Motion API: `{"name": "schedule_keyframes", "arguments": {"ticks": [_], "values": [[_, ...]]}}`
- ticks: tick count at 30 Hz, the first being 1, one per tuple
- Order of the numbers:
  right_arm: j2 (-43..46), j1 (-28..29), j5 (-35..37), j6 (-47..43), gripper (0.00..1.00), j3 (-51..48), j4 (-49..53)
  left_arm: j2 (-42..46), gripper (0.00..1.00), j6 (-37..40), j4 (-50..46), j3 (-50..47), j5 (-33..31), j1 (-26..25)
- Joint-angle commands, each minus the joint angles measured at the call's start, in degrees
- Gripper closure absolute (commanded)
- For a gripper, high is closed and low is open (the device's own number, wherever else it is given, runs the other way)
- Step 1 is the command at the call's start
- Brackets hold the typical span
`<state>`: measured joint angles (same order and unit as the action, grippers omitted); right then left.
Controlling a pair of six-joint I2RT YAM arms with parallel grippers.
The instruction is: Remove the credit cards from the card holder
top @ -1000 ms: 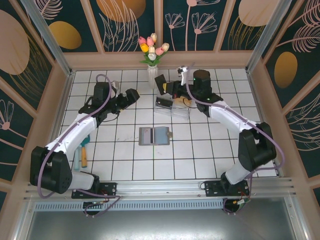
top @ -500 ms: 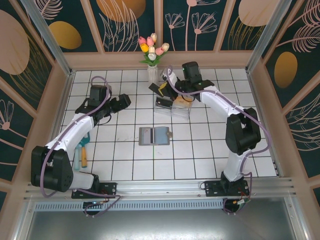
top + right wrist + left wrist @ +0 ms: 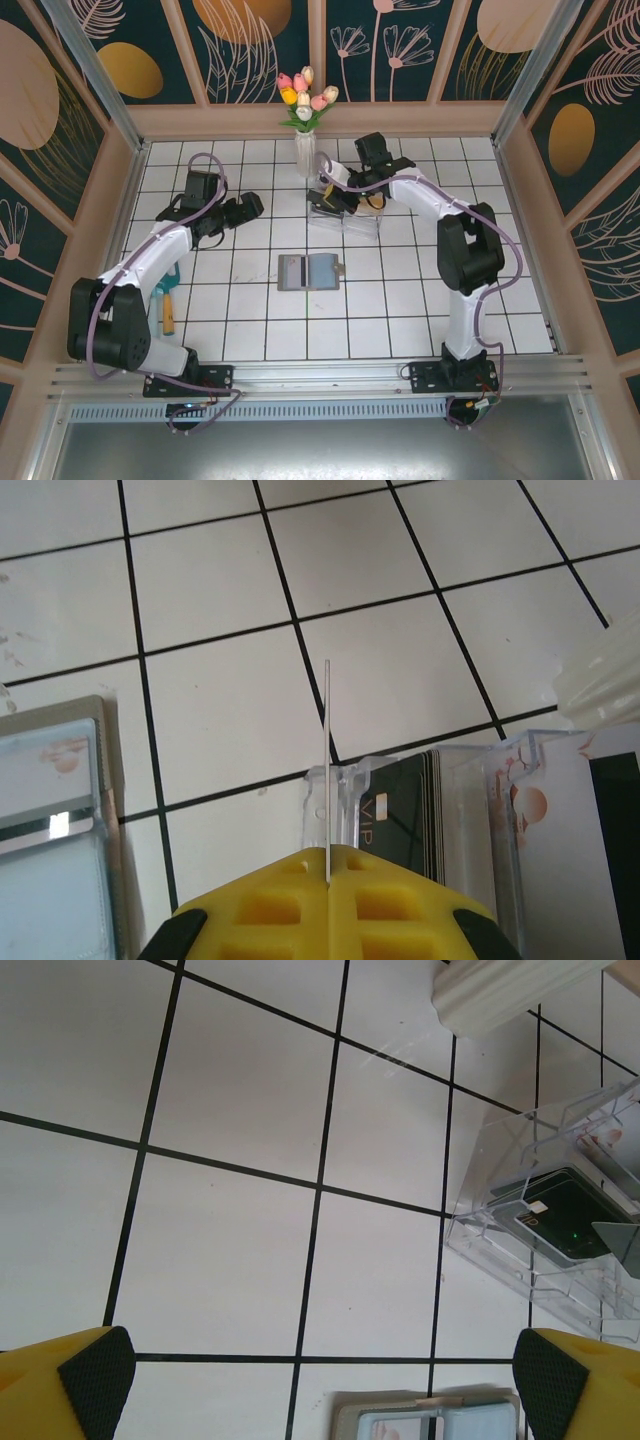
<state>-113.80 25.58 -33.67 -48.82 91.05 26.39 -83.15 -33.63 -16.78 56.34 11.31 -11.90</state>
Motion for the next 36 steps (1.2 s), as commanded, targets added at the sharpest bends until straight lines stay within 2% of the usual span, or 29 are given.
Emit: {"name": "schedule_keyframes", "arguments": {"ticks": [1, 8, 25, 36], "values": [[-1.8, -0.2, 2.2, -2.3, 1.0, 2.7, 2.0, -1.0, 0.02, 1.0, -1.0, 1.7, 0.3, 0.3], [-5.0, -0.3, 6.6, -4.0, 1.0, 5.9, 5.4, -1.5, 0.01, 1.5, -0.8, 1.7, 1.2, 0.3], [-7.3, -0.8, 9.5, -3.7, 1.0, 6.9, 6.8, -2.3, 0.01, 2.0, -0.6, 1.5, 2.2, 0.3], [-7.7, -0.4, 9.5, 1.3, 0.91, 7.7, 4.0, -2.2, 0.01, 2.3, 0.0, 1.4, 3.3, 0.3]]}}
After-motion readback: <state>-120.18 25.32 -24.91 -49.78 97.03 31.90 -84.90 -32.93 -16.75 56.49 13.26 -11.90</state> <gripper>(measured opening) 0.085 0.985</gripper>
